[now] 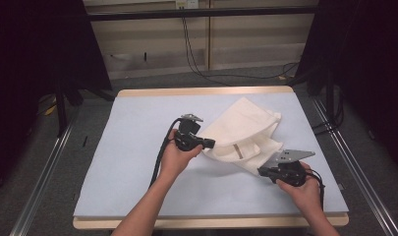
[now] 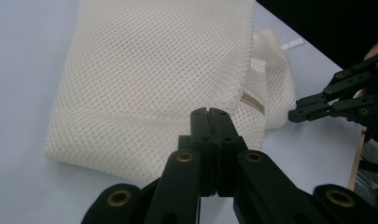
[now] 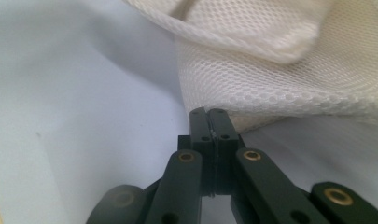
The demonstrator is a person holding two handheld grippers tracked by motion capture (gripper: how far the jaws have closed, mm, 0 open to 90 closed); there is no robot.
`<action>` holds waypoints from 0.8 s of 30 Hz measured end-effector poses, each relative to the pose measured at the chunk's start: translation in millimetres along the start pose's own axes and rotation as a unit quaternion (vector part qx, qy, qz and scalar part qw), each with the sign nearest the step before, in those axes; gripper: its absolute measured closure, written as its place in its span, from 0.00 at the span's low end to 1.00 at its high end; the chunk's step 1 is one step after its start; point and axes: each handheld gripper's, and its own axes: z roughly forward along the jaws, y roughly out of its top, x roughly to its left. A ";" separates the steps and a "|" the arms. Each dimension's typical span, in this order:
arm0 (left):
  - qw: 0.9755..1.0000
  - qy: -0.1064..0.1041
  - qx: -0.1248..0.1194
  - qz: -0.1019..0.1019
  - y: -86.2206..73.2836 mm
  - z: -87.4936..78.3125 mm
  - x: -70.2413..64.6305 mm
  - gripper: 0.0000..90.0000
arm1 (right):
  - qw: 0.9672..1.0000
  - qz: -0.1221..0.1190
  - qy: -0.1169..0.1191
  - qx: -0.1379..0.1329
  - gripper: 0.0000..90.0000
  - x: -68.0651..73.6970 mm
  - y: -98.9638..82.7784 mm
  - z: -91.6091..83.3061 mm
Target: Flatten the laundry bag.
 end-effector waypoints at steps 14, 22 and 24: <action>0.998 0.038 -0.020 -0.050 -6.7 -27.6 39.9 1.00 | 1.000 0.016 -0.016 -0.001 1.00 -14.9 -7.8 -11.2; 0.996 0.054 -0.019 -0.066 -11.1 -36.6 54.7 1.00 | 0.999 0.021 -0.025 -0.003 1.00 -19.4 -9.5 -14.1; 0.996 0.056 -0.021 -0.070 -12.4 -38.7 57.7 1.00 | 0.999 0.023 -0.027 -0.002 1.00 -19.9 -9.9 -14.6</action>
